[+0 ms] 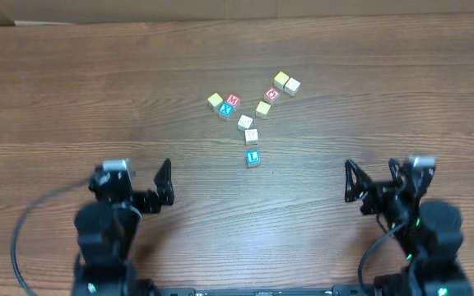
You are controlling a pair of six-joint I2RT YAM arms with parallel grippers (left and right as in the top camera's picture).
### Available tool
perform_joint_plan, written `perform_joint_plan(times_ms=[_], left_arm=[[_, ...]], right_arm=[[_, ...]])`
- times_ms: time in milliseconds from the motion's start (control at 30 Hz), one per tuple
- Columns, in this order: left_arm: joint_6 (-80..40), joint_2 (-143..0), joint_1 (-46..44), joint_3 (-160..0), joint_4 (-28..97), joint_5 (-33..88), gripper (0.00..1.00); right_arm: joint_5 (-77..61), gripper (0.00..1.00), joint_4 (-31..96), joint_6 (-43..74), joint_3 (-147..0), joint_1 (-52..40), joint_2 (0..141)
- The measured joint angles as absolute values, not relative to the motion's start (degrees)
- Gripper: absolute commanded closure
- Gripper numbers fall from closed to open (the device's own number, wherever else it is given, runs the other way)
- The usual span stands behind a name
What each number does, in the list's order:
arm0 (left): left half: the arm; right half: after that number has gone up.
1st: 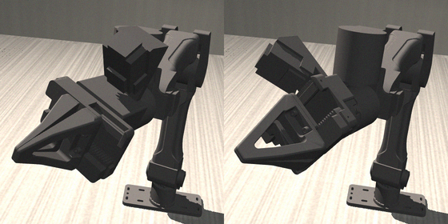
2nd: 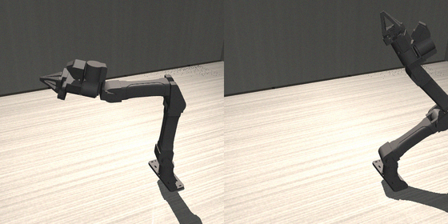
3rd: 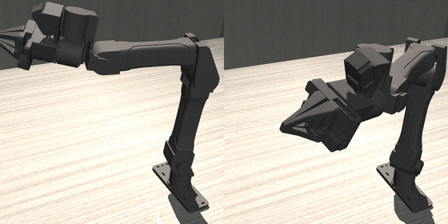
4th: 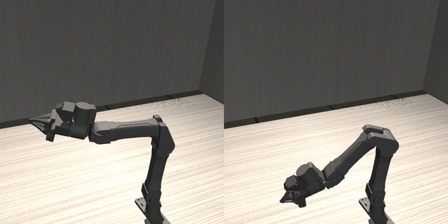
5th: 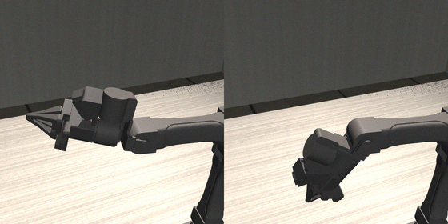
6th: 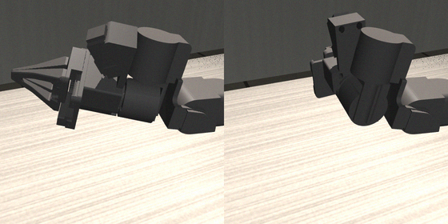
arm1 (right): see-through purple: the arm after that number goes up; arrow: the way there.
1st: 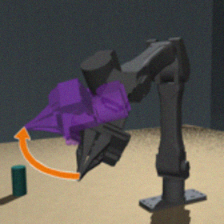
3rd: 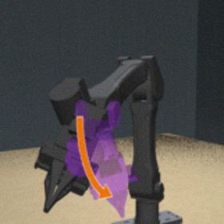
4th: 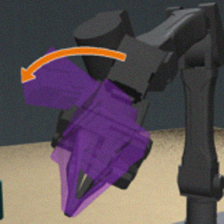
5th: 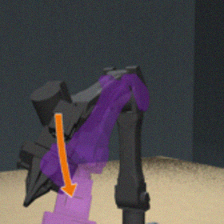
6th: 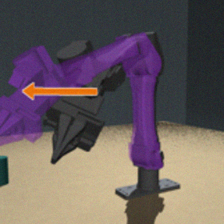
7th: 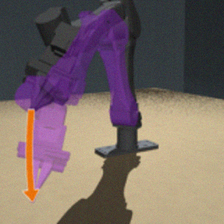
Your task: Flip 5 blocks
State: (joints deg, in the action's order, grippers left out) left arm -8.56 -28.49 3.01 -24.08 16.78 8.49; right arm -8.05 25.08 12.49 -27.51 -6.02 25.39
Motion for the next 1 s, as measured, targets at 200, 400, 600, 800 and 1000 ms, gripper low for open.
perform_joint_plan(times_ms=[200,400,600,800,1000], left_arm=[[-8.56,-52.16,-0.38,-46.48,35.14,11.86,0.0],[-8.56,-70.72,-7.33,-64.49,52.12,14.68,0.0],[-9.87,-79.42,-12.34,-68.29,54.06,16.71,0.0],[-15.03,-84.23,-12.69,-68.29,54.17,19.14,0.0],[-16.58,-86.98,-12.69,-68.29,54.08,19.97,0.36]], right_arm=[[-17.47,0.0,43.44,13.08,-50.35,-6.02,48.47],[-22.79,0.0,66.89,13.1,-68.79,-6.04,68.86],[-24.95,0.0,78.28,13.06,-74.74,-6.02,83.29],[-26.28,0.0,80.31,12.99,-74.74,-6.02,89.95],[-27.64,0.0,78.91,12.69,-74.74,-6.02,90.61]])
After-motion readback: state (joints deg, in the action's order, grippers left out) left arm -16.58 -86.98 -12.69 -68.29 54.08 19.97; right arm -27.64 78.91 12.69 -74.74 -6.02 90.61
